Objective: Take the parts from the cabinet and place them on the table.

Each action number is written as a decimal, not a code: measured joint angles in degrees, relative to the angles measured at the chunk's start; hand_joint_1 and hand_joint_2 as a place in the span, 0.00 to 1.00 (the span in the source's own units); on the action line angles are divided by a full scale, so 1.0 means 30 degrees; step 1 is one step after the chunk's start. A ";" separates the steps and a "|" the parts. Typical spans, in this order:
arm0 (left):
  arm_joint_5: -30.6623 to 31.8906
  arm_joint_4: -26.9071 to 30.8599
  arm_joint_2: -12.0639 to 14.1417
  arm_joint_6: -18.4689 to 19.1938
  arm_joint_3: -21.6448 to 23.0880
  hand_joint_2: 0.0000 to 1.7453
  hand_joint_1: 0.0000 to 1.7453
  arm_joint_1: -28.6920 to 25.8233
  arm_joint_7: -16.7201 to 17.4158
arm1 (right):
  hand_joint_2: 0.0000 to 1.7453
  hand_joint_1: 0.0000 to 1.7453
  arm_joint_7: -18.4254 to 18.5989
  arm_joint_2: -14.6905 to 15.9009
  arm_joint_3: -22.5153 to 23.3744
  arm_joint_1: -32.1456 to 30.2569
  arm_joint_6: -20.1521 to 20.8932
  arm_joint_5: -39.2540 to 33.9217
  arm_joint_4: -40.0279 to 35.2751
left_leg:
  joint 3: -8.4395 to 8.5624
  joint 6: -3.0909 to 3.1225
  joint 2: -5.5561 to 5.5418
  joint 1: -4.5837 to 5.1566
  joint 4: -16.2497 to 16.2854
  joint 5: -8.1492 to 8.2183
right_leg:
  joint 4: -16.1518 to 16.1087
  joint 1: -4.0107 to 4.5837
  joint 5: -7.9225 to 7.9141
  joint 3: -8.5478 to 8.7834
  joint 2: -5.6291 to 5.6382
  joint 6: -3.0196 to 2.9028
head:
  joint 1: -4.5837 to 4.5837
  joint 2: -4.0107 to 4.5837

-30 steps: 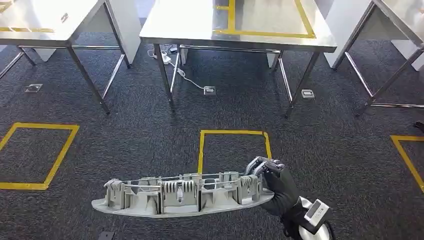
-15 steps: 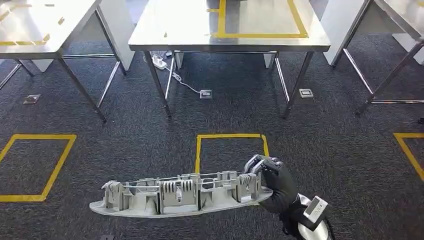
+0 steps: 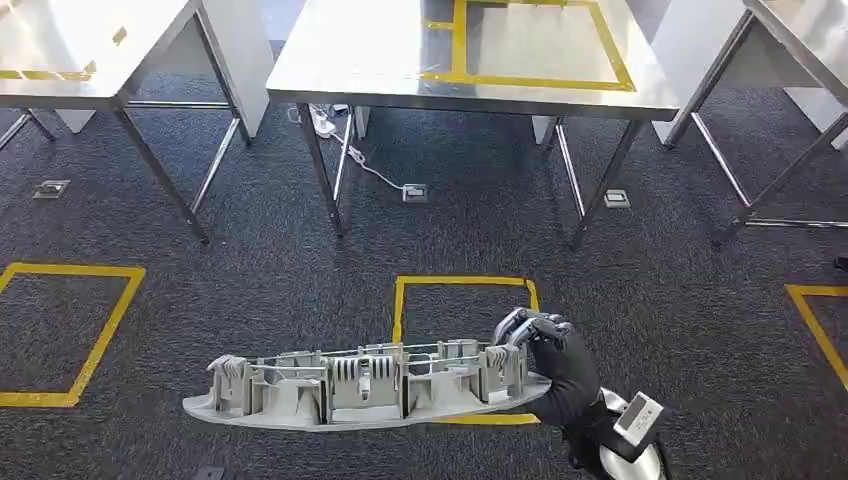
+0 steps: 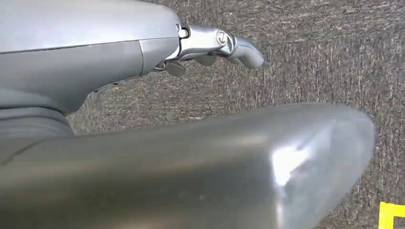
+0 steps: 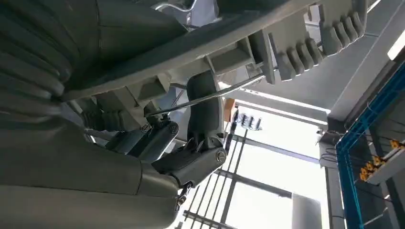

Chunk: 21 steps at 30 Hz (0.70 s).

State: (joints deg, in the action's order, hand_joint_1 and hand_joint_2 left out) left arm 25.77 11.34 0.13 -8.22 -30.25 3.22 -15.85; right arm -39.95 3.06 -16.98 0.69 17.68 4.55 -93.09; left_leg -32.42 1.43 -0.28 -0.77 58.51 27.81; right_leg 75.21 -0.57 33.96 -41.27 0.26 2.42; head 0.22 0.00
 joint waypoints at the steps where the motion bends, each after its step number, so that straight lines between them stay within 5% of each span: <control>1: 0.0007 0.0000 -0.0015 0.0000 0.0000 0.00 0.00 -0.0004 0.0000 | 1.00 1.00 0.0000 0.0000 0.0029 -0.0001 -0.0007 -0.0007 0.0000 | 0.0178 -0.0042 -0.0021 -0.0002 0.0001 0.0128 | -0.1133 -0.0010 -0.0996 0.0329 -0.0004 -0.0036 | 0.0022 0.0000; 3: 0.0015 0.0000 -0.0037 0.0000 0.0000 0.00 0.00 0.0001 0.0000 | 1.00 1.00 0.0000 0.0007 0.0044 -0.0002 -0.0029 -0.0022 0.0000 | 0.0606 -0.0171 -0.0040 -0.0003 0.0000 0.0425 | -0.4533 0.0000 -0.3115 0.1618 -0.0043 -0.0215 | 0.0087 0.0000; 7: 0.0022 0.0000 -0.0036 0.0000 -0.0015 0.00 0.00 0.0022 -0.0007 | 1.00 1.00 0.0000 0.0058 0.0051 -0.0073 -0.0124 -0.0160 0.0000 | 0.0712 -0.0652 -0.0027 0.0085 -0.0114 0.0729 | -0.5399 0.0185 -0.2645 0.1985 0.0002 -0.0722 | 0.0058 0.0000; 9: 0.0073 0.0030 -0.0021 0.0001 -0.0015 0.00 0.00 0.0057 -0.0050 | 1.00 1.00 -0.0007 0.0066 0.0058 -0.0184 -0.0160 -0.0254 -0.0066 | 0.0864 -0.0914 0.0015 0.0013 -0.0052 0.0871 | -0.5664 0.0039 -0.2669 0.2263 0.0028 -0.0972 | 0.0058 0.0000; 10: 0.0080 0.0029 -0.0022 0.0000 -0.0015 0.00 0.00 0.0080 -0.0066 | 1.00 1.00 -0.0007 0.0066 0.0058 -0.0204 -0.0160 -0.0284 -0.0095 | 0.0631 -0.0970 0.0018 0.0028 0.0620 0.1167 | -0.5717 0.0047 -0.2559 0.2426 0.0017 -0.1133 | -0.0029 0.0000; 12: 0.0102 0.0029 0.0000 0.0007 -0.0015 0.00 0.00 0.0077 -0.0066 | 1.00 1.00 -0.0022 0.0066 0.0059 -0.0288 -0.0232 -0.0328 -0.0109 | -0.1019 -0.1070 0.0016 0.0011 0.3658 0.2495 | -0.5716 0.0062 -0.2365 0.2655 -0.0020 -0.1280 | -0.0168 0.0000; 14: 0.0131 0.0007 -0.0007 0.0050 -0.0015 0.00 0.00 -0.0016 -0.0066 | 1.00 1.00 -0.0007 0.0080 0.0065 -0.0540 -0.0305 -0.0321 -0.0138 | -0.2540 -0.1132 0.0016 0.0011 0.5941 0.2940 | -0.5714 0.0087 -0.2137 0.2901 -0.0010 -0.1300 | -0.0204 0.0000; 16: 0.0153 0.0000 -0.0001 0.0066 -0.0015 0.00 0.00 -0.0056 -0.0066 | 1.00 1.00 -0.0007 0.0087 0.0065 -0.0721 -0.0328 -0.0321 -0.0160 | -0.2512 -0.1085 0.0017 0.0012 0.4833 0.1440 | -0.5710 0.0087 -0.1843 0.3304 0.0040 -0.1259 | -0.0240 0.0000; 18: 0.0160 0.0000 0.0036 0.0073 -0.0015 0.00 0.00 -0.0048 -0.0066 | 1.00 1.00 -0.0007 0.0087 0.0065 -0.0764 -0.0335 -0.0313 -0.0226 | -0.1331 -0.0958 0.0020 0.0013 0.1548 -0.0762 | -0.5707 0.0086 -0.1506 0.3797 0.0054 -0.1155 | -0.0292 0.0000; 19: 0.0190 -0.0007 0.0036 0.0102 -0.0015 0.00 0.00 -0.0062 -0.0066 | 1.00 1.00 -0.0015 0.0087 0.0065 -0.0769 -0.0342 -0.0306 -0.0240 | -0.1019 -0.0868 0.0016 0.0020 0.0513 -0.1068 | -0.5706 0.0102 -0.1345 0.3852 0.0054 -0.1066 | -0.0321 0.0000; 21: 0.0291 -0.0015 0.0036 0.0167 -0.0022 0.00 0.00 -0.0016 -0.0066 | 1.00 1.00 -0.0014 0.0087 0.0065 -0.0788 -0.0401 -0.0255 -0.0291 | -0.0831 -0.0682 -0.0013 0.0100 0.0238 -0.0703 | -0.5645 0.0207 -0.1198 0.3808 0.0116 -0.0833 | -0.0313 0.0000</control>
State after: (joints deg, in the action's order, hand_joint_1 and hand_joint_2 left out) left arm 26.64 11.30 0.24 -7.72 -30.32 3.18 -16.04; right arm -40.00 3.32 -16.79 -1.67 16.48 3.78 -93.96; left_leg -34.91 -0.62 -0.31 -0.47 59.23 25.70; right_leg 58.28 0.05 30.37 -29.85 0.61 -0.08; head -0.72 0.00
